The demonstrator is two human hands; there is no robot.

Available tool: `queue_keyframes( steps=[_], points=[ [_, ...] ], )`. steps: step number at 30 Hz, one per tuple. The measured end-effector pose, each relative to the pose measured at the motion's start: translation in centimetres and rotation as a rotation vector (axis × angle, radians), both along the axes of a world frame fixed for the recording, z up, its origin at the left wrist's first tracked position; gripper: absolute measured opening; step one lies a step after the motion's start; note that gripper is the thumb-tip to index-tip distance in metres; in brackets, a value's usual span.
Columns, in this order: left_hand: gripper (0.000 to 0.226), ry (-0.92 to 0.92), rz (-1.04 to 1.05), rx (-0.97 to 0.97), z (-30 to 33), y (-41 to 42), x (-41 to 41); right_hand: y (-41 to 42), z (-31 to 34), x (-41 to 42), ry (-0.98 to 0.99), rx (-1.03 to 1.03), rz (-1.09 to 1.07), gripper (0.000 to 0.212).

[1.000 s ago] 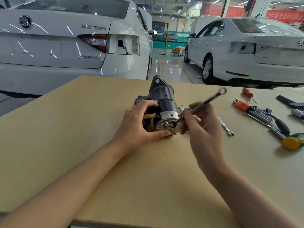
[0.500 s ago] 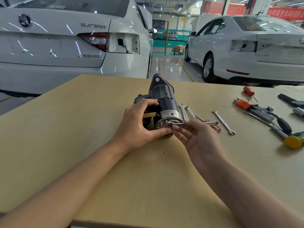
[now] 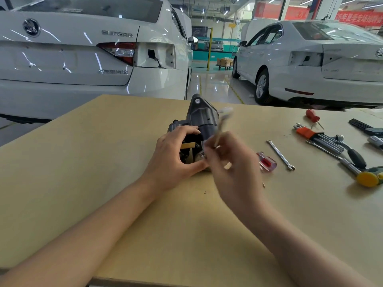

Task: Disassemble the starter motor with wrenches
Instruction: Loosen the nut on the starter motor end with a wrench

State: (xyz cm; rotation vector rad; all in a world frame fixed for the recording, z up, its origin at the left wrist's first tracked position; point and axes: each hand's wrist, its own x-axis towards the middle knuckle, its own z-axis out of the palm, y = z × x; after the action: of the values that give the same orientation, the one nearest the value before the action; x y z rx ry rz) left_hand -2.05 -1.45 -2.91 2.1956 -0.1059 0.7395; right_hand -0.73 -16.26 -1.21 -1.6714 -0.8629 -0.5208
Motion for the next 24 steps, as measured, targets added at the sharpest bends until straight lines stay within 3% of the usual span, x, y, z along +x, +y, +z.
queue_keyframes(
  steps=[4, 6, 8, 12, 16, 19, 24],
  points=[
    [0.055, -0.025, 0.002, 0.036, -0.1, 0.4, 0.2, 0.8, -0.6, -0.4, -0.464, -0.425, -0.072, 0.011],
    [0.061, -0.007, -0.001, 0.014, -0.2, 0.4, 0.2, 0.3, -0.4, -0.5, -0.467, -0.375, -0.015, 0.008],
    [0.070, 0.008, -0.002, -0.013, -0.1, 0.3, 0.2, -0.2, -0.2, -1.0, -0.290, -0.142, 0.059, 0.008],
    [0.083, 0.043, 0.029, 0.019, -0.1, 0.3, -0.2, -0.8, 0.6, -0.4, 0.354, 0.341, 0.067, 0.017],
    [0.088, 0.039, 0.031, 0.031, 0.2, 0.2, -0.5, -1.6, 0.6, 0.7, 0.821, 0.512, 0.114, 0.013],
    [0.085, 0.022, 0.025, 0.019, 0.3, 0.0, -0.5, -1.3, 0.2, 1.1, 1.043, 0.629, 0.198, 0.006],
    [0.081, 0.007, 0.031, 0.031, 0.2, 0.0, -0.5, -1.2, 0.0, 1.2, 1.246, 0.740, 0.278, 0.007]
  ],
)
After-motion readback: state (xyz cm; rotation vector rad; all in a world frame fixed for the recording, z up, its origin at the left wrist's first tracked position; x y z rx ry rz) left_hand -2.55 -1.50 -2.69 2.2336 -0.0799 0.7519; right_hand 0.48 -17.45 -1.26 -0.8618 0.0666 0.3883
